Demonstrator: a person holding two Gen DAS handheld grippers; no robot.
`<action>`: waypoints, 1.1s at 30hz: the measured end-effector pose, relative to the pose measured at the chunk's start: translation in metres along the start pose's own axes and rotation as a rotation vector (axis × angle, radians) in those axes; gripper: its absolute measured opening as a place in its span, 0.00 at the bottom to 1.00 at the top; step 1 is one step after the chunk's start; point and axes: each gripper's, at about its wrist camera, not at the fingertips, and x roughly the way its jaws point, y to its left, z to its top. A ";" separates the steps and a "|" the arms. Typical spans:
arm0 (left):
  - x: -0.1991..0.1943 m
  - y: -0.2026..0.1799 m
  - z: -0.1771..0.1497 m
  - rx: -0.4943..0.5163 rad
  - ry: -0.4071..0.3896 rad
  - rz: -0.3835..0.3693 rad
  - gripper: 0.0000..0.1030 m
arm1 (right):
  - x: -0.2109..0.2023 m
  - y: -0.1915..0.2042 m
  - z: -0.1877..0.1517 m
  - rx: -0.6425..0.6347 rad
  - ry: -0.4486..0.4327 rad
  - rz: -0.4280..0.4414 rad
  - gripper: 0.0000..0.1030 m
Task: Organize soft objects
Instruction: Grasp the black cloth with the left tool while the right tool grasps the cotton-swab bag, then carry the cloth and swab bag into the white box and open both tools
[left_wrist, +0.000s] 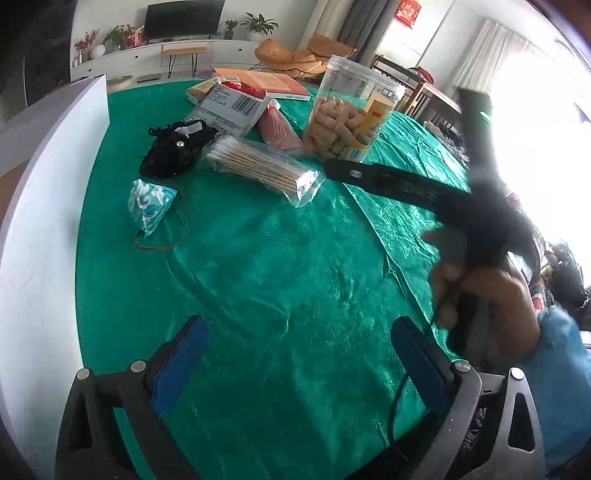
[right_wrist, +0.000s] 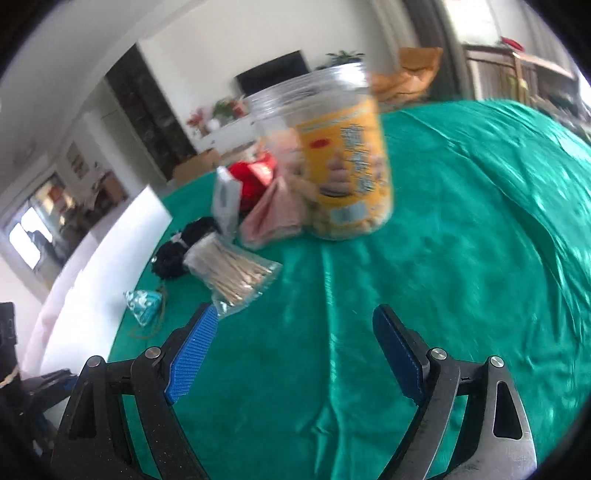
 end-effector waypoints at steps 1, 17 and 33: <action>-0.002 -0.001 0.000 -0.004 0.001 -0.004 0.96 | 0.018 0.010 0.011 -0.039 0.053 0.023 0.86; 0.009 0.032 0.157 0.087 0.058 0.220 0.96 | 0.013 -0.026 -0.023 0.027 0.263 -0.042 0.43; 0.147 0.090 0.198 0.041 0.298 0.315 0.60 | -0.010 -0.165 0.062 0.125 0.251 -0.265 0.72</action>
